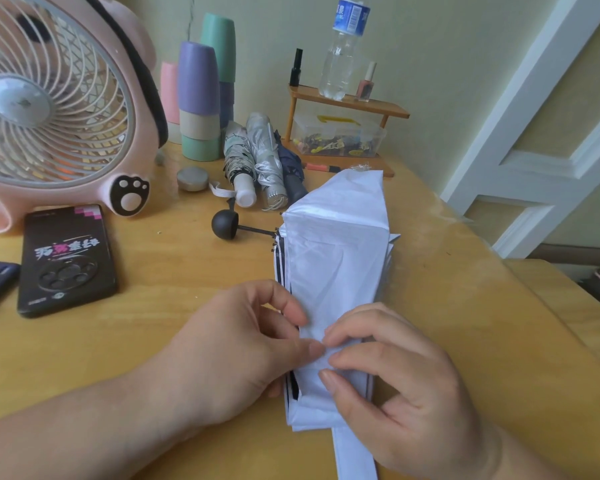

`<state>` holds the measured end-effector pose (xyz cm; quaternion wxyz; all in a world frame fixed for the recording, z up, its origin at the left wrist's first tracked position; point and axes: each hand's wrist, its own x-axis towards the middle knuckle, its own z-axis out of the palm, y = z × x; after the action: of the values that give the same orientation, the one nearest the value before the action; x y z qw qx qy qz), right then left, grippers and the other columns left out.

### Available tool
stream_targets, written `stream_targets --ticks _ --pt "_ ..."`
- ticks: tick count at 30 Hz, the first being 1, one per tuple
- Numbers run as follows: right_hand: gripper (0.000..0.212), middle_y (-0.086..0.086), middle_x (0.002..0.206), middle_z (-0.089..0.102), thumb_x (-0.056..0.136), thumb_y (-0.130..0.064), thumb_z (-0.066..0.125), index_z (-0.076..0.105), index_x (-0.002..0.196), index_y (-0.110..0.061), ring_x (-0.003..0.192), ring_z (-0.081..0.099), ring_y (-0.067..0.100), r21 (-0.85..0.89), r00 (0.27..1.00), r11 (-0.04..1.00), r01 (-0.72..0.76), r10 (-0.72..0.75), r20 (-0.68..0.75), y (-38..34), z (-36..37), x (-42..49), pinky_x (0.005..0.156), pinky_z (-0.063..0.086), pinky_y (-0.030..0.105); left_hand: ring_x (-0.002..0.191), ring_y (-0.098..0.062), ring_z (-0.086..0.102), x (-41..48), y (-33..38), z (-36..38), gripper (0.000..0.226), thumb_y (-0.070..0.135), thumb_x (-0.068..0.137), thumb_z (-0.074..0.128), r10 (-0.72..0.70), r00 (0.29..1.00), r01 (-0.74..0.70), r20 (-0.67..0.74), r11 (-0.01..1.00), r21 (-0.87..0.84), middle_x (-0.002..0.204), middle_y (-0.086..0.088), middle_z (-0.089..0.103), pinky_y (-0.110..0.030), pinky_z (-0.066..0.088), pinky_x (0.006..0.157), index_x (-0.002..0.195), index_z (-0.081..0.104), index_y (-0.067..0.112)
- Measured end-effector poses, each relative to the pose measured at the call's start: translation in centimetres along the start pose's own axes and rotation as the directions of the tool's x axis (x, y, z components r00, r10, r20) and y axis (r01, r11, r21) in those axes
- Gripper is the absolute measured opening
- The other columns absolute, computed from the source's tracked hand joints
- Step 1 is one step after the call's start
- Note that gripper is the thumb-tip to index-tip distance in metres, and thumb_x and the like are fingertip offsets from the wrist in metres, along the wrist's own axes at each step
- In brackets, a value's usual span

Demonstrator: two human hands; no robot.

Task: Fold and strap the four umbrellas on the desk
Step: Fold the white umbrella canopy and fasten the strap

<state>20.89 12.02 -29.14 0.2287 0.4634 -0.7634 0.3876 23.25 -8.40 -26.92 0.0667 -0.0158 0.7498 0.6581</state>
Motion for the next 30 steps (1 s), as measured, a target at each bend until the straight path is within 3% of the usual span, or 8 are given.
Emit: stream_targets --ticks 4,7,16,22,27,30 --pt "0.005 0.013 0.099 0.065 0.08 0.005 0.074 0.069 0.079 0.004 0.083 0.063 0.023 0.015 0.999 0.999 -0.047 0.046 0.027 -0.2 -0.3 -0.1 0.072 0.051 0.035 0.048 -0.001 0.051 -0.2 -0.3 0.2 0.016 0.029 0.08 0.084 0.075 0.997 -0.07 0.0 0.937 0.341 0.069 0.01 0.067 -0.014 0.04 0.052 0.082 0.068 0.028" --pt "0.005 0.011 0.097 0.065 0.079 0.008 0.071 0.069 0.08 0.003 0.081 0.063 0.021 0.021 0.997 0.998 -0.064 0.062 0.049 -0.2 -0.4 -0.2 0.069 0.051 0.033 0.053 0.001 0.054 -0.6 -0.2 0.4 0.01 0.037 0.084 0.078 0.076 0.997 -0.081 0.031 0.867 0.492 0.075 0.018 0.067 -0.012 0.04 0.054 0.082 0.069 0.033" --pt "0.011 0.01 0.091 0.064 0.076 0.014 0.067 0.067 0.082 0.005 0.076 0.062 0.016 0.08 0.993 0.991 -0.107 0.102 0.059 -0.1 -0.8 -0.1 0.067 0.051 0.028 0.06 0.004 0.058 -0.9 -0.1 0.9 0.011 0.035 0.093 0.065 0.099 0.992 -0.126 0.078 0.786 0.605 0.077 0.026 0.067 -0.012 0.042 0.057 0.084 0.07 0.034" --pt "0.011 0.01 0.092 0.063 0.077 0.015 0.066 0.068 0.08 0.005 0.073 0.057 0.011 0.131 0.989 0.983 -0.131 0.121 0.086 0.0 -1.0 -0.2 0.066 0.047 0.025 0.068 0.006 0.059 -1.1 -0.1 1.2 0.008 0.032 0.091 0.068 0.14 0.987 -0.156 0.076 0.757 0.635 0.086 0.032 0.065 -0.012 0.042 0.059 0.084 0.066 0.036" --pt "0.011 0.01 0.09 0.065 0.074 0.014 0.064 0.068 0.078 0.004 0.073 0.061 0.018 0.165 0.99 0.977 -0.135 0.126 0.059 -0.2 -1.1 -0.3 0.062 0.05 0.033 0.068 0.005 0.06 -1.2 0.0 1.1 0.015 0.026 0.09 0.069 0.128 0.989 -0.143 0.07 0.763 0.63 0.08 0.034 0.064 -0.011 0.043 0.059 0.078 0.066 0.036" --pt "0.011 0.01 0.089 0.065 0.073 0.014 0.064 0.068 0.077 0.005 0.071 0.06 0.016 0.19 0.99 0.972 -0.137 0.128 0.055 -0.1 -1.2 -0.2 0.062 0.049 0.031 0.066 0.009 0.06 -1.1 0.0 1.2 0.015 0.025 0.089 0.07 0.125 0.99 -0.139 0.068 0.761 0.633 0.075 0.036 0.064 -0.01 0.044 0.06 0.078 0.069 0.035"
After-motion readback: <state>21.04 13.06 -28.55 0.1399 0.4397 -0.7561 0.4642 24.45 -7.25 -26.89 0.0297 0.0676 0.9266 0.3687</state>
